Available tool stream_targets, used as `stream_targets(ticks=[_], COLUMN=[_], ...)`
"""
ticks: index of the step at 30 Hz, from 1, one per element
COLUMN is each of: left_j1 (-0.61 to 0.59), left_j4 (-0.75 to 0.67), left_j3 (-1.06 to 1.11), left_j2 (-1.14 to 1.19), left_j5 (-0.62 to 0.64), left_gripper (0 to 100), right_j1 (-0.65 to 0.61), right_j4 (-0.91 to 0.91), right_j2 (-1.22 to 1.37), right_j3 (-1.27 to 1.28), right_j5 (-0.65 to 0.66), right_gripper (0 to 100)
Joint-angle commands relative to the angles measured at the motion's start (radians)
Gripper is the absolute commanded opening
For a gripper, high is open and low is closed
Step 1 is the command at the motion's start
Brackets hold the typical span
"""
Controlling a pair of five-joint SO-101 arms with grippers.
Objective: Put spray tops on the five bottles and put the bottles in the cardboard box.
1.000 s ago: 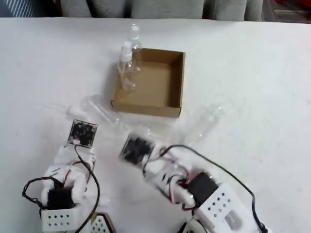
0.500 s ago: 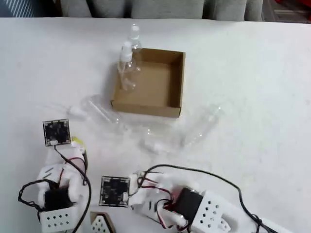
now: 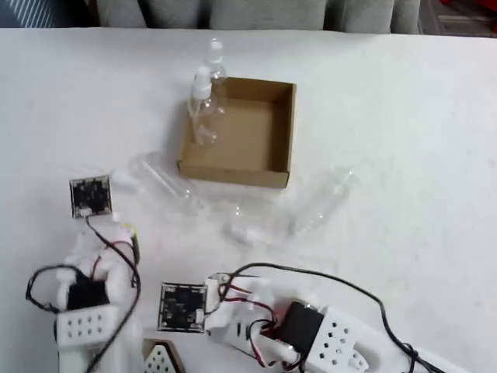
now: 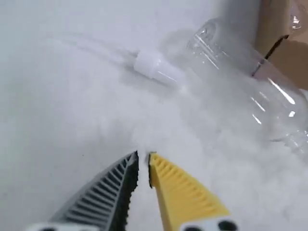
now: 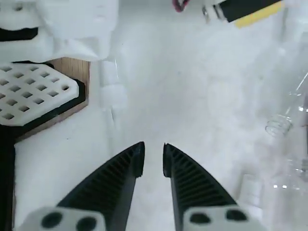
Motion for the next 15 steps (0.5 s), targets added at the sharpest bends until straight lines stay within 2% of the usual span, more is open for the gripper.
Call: stream_targets(ticks=[1, 6, 10, 15], left_j1=[-0.065, -0.102, -0.125, -0.145], left_j4=[-0.11, -0.178, -0.186, -0.178], left_j3=[-0.175, -0.299, -0.4, -0.509], left_j2=[0.309, 0.585, 0.759, 0.934], left_j5=[0.014, 0.021, 0.104, 0.12], left_gripper=[5, 5, 5, 6], right_j1=[-0.012, -0.05, -0.114, -0.139], right_j4=[-0.081, -0.174, -0.18, -0.239], right_j2=[0.002, 0.004, 0.004, 0.005], right_j3=[0.031, 0.087, 0.087, 0.087], right_j5=[0.008, 0.008, 0.006, -0.061], right_gripper=[4.9, 4.9, 5.0, 5.0])
